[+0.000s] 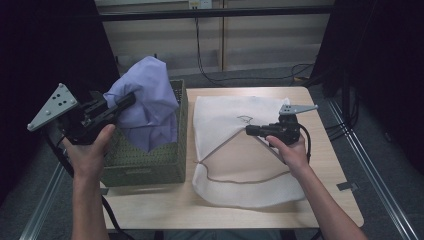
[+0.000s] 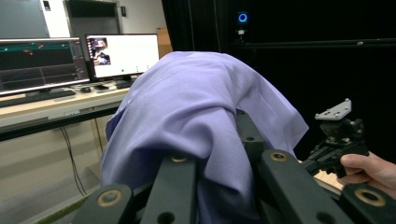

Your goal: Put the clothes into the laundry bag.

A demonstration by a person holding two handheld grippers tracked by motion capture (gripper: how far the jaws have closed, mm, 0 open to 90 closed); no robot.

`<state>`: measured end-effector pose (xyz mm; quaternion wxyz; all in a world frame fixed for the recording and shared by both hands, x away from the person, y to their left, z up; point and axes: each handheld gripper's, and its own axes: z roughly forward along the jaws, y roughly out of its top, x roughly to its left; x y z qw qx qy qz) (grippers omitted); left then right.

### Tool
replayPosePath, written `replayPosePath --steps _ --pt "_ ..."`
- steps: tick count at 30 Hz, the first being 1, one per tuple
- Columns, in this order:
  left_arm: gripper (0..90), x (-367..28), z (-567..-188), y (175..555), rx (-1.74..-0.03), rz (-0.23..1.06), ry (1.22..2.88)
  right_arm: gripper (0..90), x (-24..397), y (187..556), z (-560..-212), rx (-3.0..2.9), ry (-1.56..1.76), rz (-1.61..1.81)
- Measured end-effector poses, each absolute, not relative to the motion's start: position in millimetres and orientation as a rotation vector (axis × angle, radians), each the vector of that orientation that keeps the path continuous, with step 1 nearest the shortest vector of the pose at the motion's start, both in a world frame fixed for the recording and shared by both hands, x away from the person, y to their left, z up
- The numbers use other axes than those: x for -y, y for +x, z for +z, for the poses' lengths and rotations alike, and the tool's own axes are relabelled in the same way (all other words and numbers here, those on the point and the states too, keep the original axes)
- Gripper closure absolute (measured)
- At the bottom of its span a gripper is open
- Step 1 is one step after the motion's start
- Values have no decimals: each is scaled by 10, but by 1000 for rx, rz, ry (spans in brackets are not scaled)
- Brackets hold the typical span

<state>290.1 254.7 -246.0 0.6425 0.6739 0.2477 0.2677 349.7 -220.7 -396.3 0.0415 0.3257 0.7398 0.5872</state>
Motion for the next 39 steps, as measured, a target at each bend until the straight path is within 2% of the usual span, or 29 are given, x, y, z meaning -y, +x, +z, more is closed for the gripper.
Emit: replayPosePath --steps 20,39 --pt "807 -2274 -2288 2694 -496 598 1526 887 2204 3505 -3981 -2268 1014 1797" --pt "805 -1944 -2328 2655 -413 466 1556 886 2212 3509 -3986 -2265 1021 1817"
